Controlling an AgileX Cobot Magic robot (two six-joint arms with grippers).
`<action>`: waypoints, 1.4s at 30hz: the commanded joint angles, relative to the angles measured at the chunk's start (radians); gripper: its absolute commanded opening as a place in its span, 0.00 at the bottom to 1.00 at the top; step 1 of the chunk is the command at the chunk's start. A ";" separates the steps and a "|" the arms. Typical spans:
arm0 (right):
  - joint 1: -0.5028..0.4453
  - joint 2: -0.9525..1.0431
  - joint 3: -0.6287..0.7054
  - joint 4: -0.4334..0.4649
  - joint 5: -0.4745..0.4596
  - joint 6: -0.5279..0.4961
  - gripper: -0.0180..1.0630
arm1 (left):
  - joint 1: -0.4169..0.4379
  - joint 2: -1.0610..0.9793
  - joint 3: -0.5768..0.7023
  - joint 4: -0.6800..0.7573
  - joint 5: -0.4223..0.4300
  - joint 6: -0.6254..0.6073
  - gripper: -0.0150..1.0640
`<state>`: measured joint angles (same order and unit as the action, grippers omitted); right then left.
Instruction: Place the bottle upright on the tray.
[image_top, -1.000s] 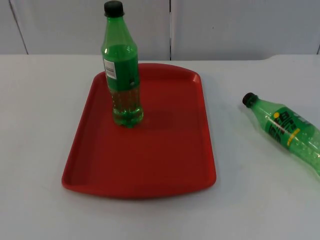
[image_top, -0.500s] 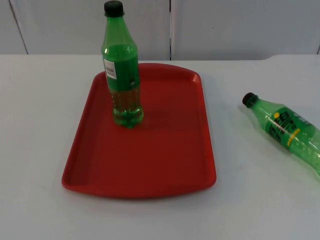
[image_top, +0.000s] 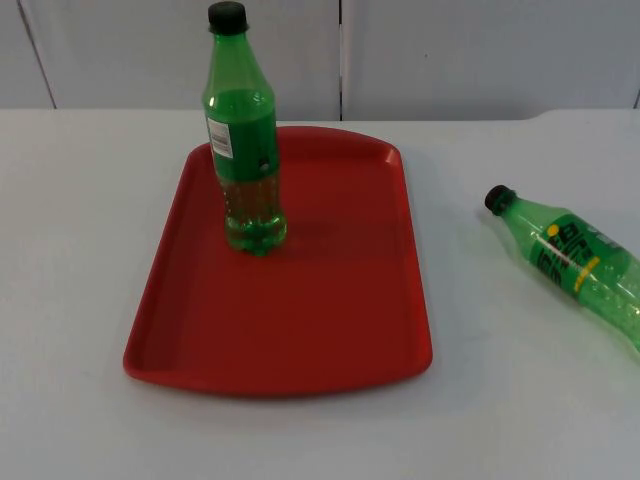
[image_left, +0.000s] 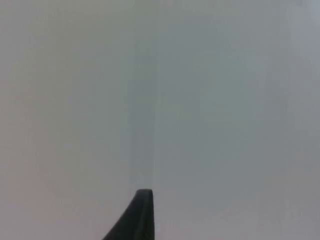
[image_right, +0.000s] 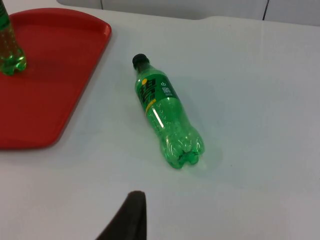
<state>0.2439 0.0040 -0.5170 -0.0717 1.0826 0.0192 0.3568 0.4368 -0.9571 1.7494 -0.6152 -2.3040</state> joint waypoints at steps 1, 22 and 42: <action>0.000 -0.004 0.000 0.000 -0.006 -0.008 0.99 | 0.006 -0.007 -0.014 -0.005 0.255 0.036 0.99; 0.000 -0.004 0.000 0.000 -0.006 -0.008 0.99 | -0.015 -0.019 0.145 -1.361 1.445 1.923 0.99; 0.000 -0.004 0.000 0.000 -0.006 -0.008 0.99 | -0.112 -0.437 0.297 -1.760 1.581 2.275 0.99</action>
<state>0.2439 0.0040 -0.5170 -0.0717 1.0826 0.0192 0.2509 0.0079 -0.6867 0.0184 0.9459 -0.0793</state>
